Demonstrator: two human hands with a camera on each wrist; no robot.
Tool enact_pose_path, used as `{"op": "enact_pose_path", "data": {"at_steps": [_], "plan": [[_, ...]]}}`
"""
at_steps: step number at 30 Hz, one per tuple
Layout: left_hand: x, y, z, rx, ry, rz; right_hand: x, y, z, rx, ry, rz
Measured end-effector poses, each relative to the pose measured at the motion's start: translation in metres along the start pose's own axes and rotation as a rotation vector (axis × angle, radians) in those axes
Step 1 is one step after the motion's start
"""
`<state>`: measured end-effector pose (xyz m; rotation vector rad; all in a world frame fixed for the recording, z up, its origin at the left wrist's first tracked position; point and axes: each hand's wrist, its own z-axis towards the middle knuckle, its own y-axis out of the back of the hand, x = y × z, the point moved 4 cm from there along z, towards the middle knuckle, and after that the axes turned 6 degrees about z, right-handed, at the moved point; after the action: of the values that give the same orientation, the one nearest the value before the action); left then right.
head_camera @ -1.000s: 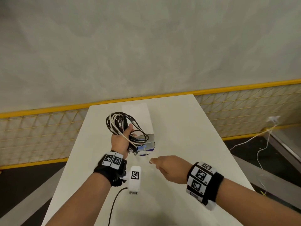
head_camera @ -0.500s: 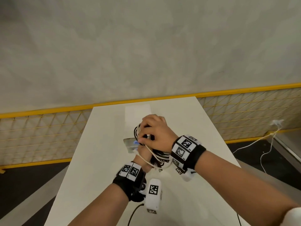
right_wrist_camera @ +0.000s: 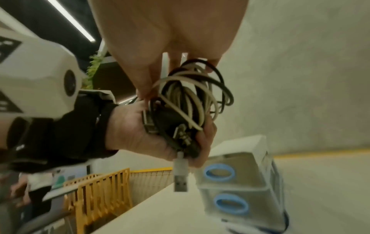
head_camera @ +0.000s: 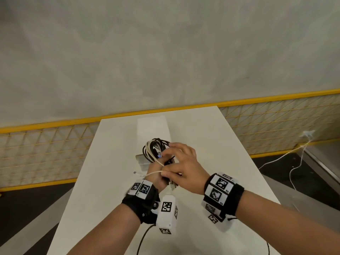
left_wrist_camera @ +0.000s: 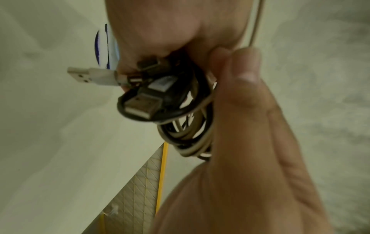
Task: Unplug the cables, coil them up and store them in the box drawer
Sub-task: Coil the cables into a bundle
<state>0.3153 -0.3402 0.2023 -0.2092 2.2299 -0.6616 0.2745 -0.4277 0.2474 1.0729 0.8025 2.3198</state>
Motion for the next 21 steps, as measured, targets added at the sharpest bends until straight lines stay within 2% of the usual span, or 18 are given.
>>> {"op": "enact_pose_path", "data": {"at_steps": [4,7,11,14,16,19,21], "plan": [[0.002,0.001,0.000,0.051,-0.027,-0.041,-0.012,-0.016,-0.003,-0.109,-0.373,0.262],[0.003,0.002,0.002,0.026,-0.001,-0.081,-0.015,-0.028,-0.007,-0.176,-0.482,0.309],[0.003,0.002,0.000,0.076,-0.022,-0.146,-0.030,-0.020,-0.002,-0.147,-0.627,0.250],[0.001,0.000,-0.004,0.190,-0.049,-0.236,-0.033,-0.005,-0.001,-0.188,-0.625,0.182],[-0.004,-0.004,-0.003,0.225,-0.062,-0.168,-0.026,0.000,-0.002,-0.162,-0.552,0.170],[-0.010,-0.012,0.000,0.181,-0.065,0.022,-0.016,0.000,-0.005,-0.071,-0.445,0.129],[-0.011,-0.012,0.001,0.154,-0.078,0.104,-0.009,0.000,-0.007,-0.010,-0.434,0.136]]}}
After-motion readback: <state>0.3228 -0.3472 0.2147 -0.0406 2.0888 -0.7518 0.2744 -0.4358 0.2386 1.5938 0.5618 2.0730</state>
